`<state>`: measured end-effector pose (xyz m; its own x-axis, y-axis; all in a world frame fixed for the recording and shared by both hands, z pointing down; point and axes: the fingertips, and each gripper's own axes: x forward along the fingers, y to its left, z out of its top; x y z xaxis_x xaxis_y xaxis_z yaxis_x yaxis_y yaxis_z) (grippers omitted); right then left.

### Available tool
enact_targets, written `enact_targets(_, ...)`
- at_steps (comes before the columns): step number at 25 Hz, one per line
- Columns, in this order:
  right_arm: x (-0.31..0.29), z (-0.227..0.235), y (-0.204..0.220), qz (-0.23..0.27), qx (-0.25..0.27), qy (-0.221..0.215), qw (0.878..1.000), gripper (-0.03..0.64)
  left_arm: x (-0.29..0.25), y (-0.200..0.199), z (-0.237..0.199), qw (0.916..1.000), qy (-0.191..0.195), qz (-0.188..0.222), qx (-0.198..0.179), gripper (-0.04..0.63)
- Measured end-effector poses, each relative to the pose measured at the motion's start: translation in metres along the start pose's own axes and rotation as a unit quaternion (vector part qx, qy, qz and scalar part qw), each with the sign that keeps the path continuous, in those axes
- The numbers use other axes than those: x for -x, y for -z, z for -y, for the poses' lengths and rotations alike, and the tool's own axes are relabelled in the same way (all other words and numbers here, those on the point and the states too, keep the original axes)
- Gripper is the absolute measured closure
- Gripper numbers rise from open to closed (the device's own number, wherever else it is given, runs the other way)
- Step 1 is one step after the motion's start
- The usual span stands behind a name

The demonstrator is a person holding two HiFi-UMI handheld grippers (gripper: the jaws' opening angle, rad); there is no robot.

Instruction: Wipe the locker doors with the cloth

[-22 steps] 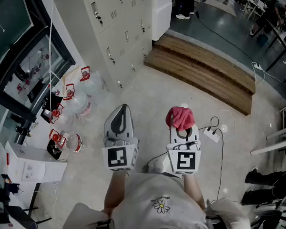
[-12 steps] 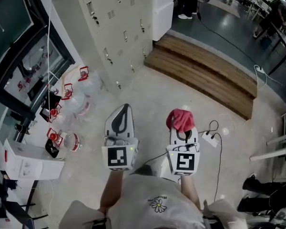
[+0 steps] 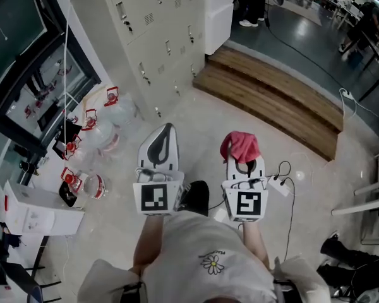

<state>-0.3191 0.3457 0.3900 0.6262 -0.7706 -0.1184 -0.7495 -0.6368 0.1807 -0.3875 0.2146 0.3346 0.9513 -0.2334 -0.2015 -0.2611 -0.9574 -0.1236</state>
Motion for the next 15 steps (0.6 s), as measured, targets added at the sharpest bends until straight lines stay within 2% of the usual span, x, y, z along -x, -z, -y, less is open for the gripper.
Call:
enact_targets(7, -0.056, 0.003, 0.023, -0.006, 0.002, -0.014, 1.0, 0.586, -0.053, 0.036, -0.022, 0.9996, 0.014, 0.002, -0.025, 0.579)
enact_targets(11, -0.103, 0.016, 0.037, 0.0, 0.022, -0.02, 1.0, 0.586, -0.109, 0.058, -0.043, 1.0, 0.005, 0.0, -0.001, 0.58)
enact_targets(15, -0.158, 0.04, 0.062, -0.021, 0.017, -0.016, 1.0, 0.586, -0.17, 0.081, -0.054, 1.0, 0.01, -0.002, 0.0, 0.579)
